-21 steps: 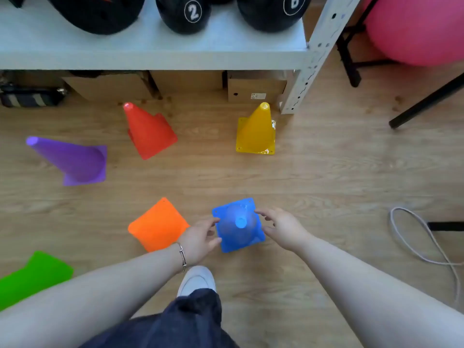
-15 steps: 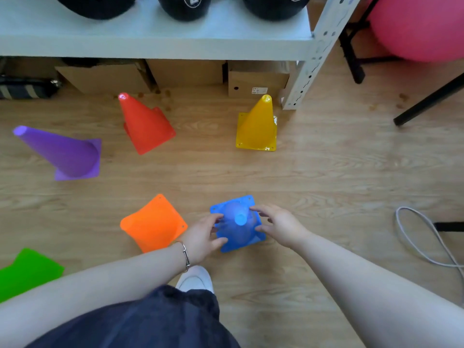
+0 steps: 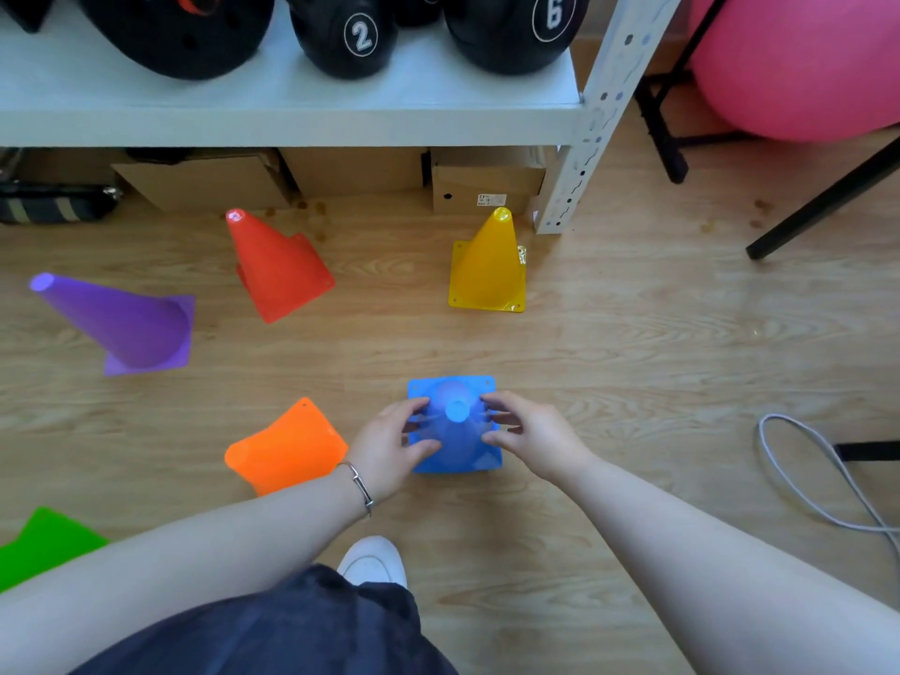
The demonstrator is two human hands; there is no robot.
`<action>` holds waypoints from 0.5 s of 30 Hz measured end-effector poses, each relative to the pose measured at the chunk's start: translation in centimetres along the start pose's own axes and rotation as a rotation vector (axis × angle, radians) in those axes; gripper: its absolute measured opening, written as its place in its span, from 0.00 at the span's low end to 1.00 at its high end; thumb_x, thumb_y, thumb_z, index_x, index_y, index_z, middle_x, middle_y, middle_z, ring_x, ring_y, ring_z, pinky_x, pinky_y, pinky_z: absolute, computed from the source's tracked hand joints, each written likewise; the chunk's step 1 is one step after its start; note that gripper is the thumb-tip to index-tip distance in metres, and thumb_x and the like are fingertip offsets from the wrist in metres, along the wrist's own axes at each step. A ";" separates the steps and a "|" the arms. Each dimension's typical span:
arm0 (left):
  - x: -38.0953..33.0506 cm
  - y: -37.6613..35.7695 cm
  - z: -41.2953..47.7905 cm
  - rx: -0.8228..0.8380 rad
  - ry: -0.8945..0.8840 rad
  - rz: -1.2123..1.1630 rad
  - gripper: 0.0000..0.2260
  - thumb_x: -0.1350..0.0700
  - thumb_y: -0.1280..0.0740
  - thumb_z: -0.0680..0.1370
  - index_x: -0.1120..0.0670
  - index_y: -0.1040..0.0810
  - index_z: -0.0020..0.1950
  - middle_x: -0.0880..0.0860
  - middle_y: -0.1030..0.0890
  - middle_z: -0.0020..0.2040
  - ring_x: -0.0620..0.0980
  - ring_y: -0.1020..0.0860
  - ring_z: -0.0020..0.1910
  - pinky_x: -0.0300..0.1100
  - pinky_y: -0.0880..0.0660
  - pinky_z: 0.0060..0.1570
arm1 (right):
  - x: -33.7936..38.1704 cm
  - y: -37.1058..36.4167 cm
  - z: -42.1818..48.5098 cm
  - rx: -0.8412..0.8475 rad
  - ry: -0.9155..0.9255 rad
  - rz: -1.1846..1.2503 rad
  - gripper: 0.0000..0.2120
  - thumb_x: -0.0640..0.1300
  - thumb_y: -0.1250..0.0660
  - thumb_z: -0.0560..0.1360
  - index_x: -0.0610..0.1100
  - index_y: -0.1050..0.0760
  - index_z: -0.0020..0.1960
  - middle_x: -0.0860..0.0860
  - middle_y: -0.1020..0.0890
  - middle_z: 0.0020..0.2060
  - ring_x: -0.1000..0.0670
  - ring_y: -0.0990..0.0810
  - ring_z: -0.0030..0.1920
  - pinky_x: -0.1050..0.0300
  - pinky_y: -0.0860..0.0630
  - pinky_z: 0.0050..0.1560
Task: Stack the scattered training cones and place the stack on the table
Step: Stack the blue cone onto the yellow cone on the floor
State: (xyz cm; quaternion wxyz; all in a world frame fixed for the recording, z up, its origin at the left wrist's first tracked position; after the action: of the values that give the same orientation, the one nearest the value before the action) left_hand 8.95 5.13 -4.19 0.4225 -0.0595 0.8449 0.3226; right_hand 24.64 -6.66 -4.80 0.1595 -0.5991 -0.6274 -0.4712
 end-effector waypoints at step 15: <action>-14.6 10.0 6.0 -0.148 -0.221 -0.004 0.19 0.54 0.29 0.73 0.46 0.26 0.63 0.47 0.21 0.60 0.46 0.20 0.54 0.47 0.24 0.58 | 12.1 11.8 2.1 -0.288 0.201 0.104 0.21 0.43 0.27 0.72 0.52 0.25 0.64 0.54 0.19 0.56 0.54 0.19 0.53 0.61 0.24 0.55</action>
State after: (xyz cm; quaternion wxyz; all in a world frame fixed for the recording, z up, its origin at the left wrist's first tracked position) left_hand 18.54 14.04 9.14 0.5081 -0.0564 0.7669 0.3879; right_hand 33.29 0.34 8.11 0.1581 -0.5974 -0.5025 -0.6047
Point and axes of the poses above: each hand's wrist, its own z-axis towards the middle knuckle, its own y-axis out of the back of the hand, x = y × z, the point moved 8 cm from there along z, towards the middle knuckle
